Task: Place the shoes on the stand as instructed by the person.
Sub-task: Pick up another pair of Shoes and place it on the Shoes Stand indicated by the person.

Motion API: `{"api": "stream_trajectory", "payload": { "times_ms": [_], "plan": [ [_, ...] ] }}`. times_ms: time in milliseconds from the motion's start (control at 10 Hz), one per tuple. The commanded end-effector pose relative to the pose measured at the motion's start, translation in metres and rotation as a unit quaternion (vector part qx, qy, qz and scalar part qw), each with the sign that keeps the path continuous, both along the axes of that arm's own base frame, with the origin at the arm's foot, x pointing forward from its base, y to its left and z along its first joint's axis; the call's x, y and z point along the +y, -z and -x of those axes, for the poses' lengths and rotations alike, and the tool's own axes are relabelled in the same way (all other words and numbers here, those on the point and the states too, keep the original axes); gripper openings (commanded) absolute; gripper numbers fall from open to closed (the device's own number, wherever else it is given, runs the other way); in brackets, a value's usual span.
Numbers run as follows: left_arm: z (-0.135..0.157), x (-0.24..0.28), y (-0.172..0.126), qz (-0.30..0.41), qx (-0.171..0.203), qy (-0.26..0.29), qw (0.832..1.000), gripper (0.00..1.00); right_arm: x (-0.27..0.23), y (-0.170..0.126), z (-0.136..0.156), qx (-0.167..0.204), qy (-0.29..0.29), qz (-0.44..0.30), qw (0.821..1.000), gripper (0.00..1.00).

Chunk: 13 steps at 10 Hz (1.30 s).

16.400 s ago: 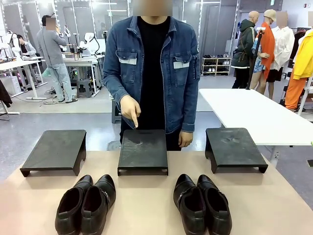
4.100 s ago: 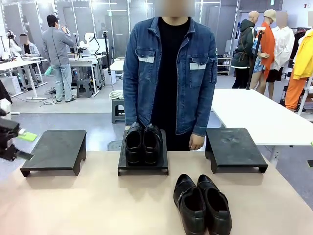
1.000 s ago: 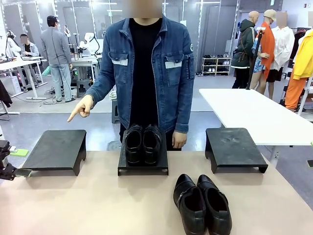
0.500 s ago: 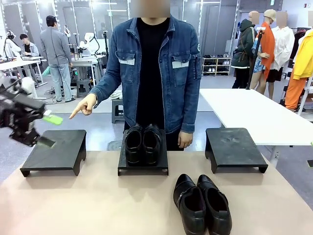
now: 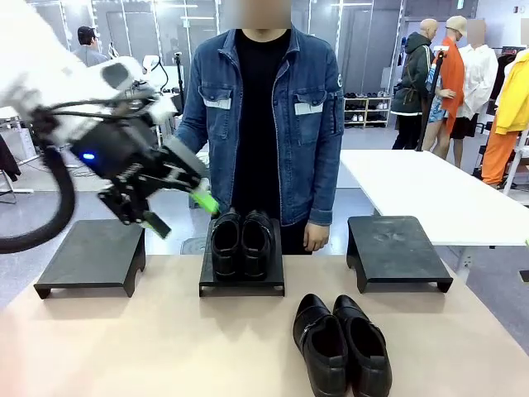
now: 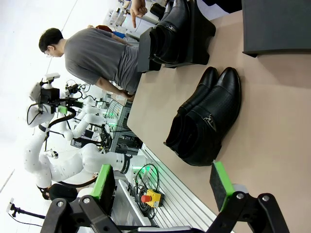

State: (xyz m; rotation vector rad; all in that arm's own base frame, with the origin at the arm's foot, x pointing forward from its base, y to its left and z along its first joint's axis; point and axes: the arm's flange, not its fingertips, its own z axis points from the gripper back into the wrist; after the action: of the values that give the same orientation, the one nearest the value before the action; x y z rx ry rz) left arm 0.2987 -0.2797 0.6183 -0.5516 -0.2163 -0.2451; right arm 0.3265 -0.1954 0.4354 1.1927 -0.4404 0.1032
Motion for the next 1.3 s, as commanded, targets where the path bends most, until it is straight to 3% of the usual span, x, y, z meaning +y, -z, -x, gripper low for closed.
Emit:
{"api": "stream_trajectory", "payload": {
  "times_ms": [0, 300, 500, 600, 1000, 1200],
  "plan": [
    [-0.011, -0.061, 0.007, -0.085, 0.017, -0.023, 0.996, 1.00, 0.000, -0.001, 0.001, -0.006, 0.000, -0.005, 1.000, 1.00],
    [-0.004, -0.161, 0.026, -0.149, 0.000, -0.053, 0.987, 1.00, 0.000, -0.001, 0.001, -0.006, 0.000, -0.005, 1.000, 1.00],
    [-0.007, -0.208, 0.046, -0.179, 0.011, -0.070, 0.981, 1.00, 0.000, -0.001, 0.001, -0.006, 0.000, -0.005, 1.000, 1.00],
    [-0.008, -0.228, 0.056, -0.178, 0.025, -0.062, 0.982, 1.00, 0.000, -0.001, 0.001, -0.006, 0.000, -0.005, 1.000, 1.00],
    [-0.012, -0.289, 0.088, -0.165, 0.016, -0.083, 0.983, 1.00, 0.000, -0.001, 0.001, -0.006, 0.000, -0.005, 1.000, 1.00],
    [-0.012, -0.305, 0.111, -0.155, 0.038, -0.082, 0.984, 1.00, 0.000, -0.001, 0.001, -0.006, 0.000, -0.005, 1.000, 1.00]
  ]
}}
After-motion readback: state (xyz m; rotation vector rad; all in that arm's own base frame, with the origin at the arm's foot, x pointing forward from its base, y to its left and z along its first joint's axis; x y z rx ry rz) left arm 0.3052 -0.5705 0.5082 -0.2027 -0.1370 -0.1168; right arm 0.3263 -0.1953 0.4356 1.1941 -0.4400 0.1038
